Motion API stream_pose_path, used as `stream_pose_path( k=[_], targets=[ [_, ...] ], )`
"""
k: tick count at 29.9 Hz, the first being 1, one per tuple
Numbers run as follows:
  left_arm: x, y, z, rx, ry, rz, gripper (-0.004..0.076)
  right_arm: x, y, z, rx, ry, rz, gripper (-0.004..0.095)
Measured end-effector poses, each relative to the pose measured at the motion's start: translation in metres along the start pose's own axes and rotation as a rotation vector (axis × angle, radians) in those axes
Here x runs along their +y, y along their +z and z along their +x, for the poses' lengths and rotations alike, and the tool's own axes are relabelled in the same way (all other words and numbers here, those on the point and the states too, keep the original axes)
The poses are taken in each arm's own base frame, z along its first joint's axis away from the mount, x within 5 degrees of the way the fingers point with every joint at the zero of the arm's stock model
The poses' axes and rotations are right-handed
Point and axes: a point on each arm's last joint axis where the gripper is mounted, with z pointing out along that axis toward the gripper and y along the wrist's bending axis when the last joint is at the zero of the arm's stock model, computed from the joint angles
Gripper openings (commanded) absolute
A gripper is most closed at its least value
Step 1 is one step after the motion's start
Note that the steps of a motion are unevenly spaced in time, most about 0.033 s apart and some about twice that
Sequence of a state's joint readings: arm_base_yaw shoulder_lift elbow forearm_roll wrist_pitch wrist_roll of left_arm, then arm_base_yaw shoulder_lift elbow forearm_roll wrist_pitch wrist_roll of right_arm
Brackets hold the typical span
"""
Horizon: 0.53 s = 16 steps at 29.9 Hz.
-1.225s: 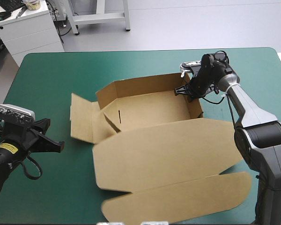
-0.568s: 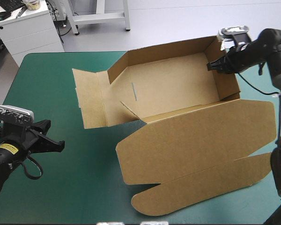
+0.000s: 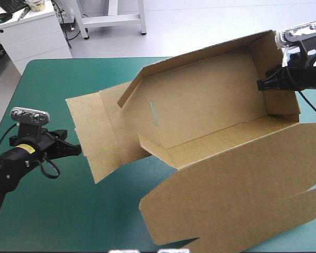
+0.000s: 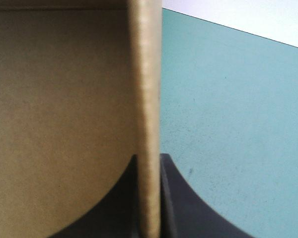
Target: Fold the box
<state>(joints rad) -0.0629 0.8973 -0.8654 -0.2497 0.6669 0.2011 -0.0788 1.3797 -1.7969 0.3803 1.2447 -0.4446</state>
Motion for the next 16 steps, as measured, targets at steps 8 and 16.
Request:
stream_pose_path(
  k=[8,16],
  targets=[
    [-0.007,0.055,0.003,0.136,-0.044,0.175,0.0018,0.003,-0.008,0.001,-0.015,0.014,0.003,-0.002],
    [-0.031,0.078,-0.001,0.101,-0.088,0.507,0.0018,0.004,-0.008,0.001,-0.017,0.025,-0.002,-0.002]
  ],
)
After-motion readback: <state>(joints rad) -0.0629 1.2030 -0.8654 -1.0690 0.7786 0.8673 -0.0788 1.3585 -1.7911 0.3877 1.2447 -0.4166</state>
